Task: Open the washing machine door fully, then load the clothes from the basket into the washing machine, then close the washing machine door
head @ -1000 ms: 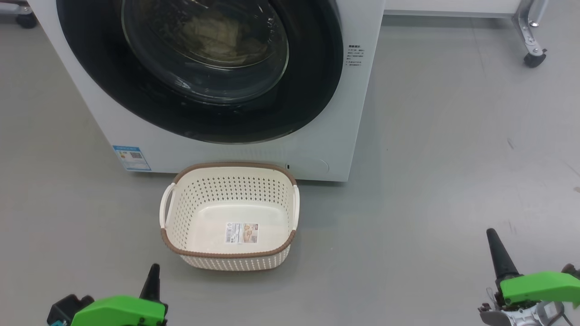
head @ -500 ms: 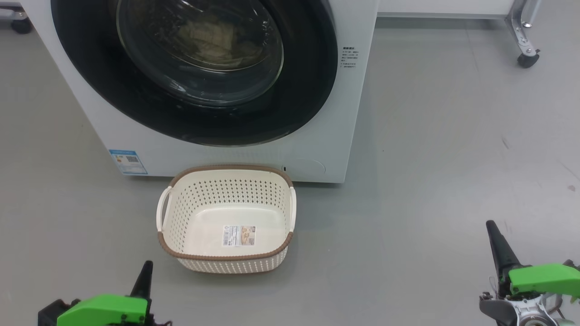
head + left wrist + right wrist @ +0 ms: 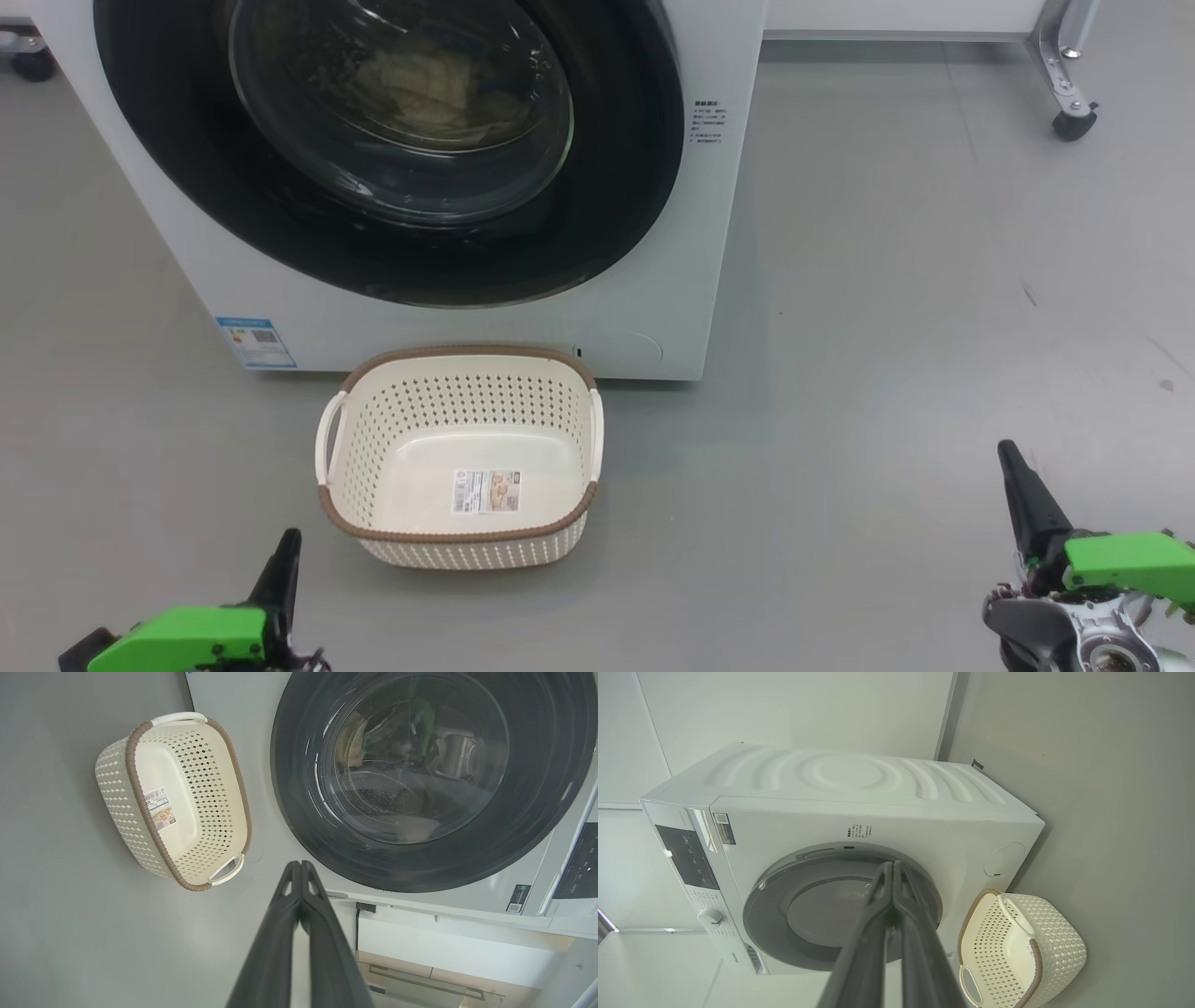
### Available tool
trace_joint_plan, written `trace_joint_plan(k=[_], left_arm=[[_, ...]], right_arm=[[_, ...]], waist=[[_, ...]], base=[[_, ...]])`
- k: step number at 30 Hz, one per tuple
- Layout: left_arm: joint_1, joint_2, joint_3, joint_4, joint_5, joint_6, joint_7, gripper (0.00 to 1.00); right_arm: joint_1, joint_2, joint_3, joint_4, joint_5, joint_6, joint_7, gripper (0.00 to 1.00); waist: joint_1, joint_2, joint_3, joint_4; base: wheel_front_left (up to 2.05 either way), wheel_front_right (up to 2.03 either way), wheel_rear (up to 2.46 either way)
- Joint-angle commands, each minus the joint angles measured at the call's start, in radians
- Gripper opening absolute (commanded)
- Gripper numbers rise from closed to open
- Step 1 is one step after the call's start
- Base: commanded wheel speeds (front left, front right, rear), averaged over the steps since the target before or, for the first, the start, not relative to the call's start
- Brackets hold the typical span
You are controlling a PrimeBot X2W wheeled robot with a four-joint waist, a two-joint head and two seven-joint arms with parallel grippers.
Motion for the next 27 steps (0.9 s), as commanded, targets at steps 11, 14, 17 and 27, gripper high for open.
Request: trace_joint_plan(k=[11,14,17,27], left_arm=[[-0.05,0.015,0.085,-0.048,-0.142,-0.024,0.04,0.0],[-0.05,0.014,0.087,-0.048,-0.144,-0.025,0.041,0.0],[-0.05,0.014,0.088,-0.048,-0.143,-0.025,0.042,0.0],[-0.05,0.012,0.09,-0.048,-0.141,-0.025,0.044,0.0]], right_arm=[[-0.087,-0.027,0.013,-0.016,0.146,-0.003,0.031,0.0],[-0.088,-0.027,0.012,-0.015,0.148,-0.003,0.032,0.0],[-0.088,-0.026,0.011,-0.015,0.148,-0.003,0.033,0.0],[-0.088,-0.024,0.009,-0.015,0.145,-0.003,0.035,0.0]], waist=[[0.0,0.0,-0.006,-0.011],[0.0,0.0,-0.006,-0.011],[0.0,0.0,-0.006,-0.011],[0.0,0.0,-0.006,-0.011]], base=[[0.0,0.0,0.0],[0.0,0.0,0.0],[0.0,0.0,0.0],[0.0,0.0,0.0]])
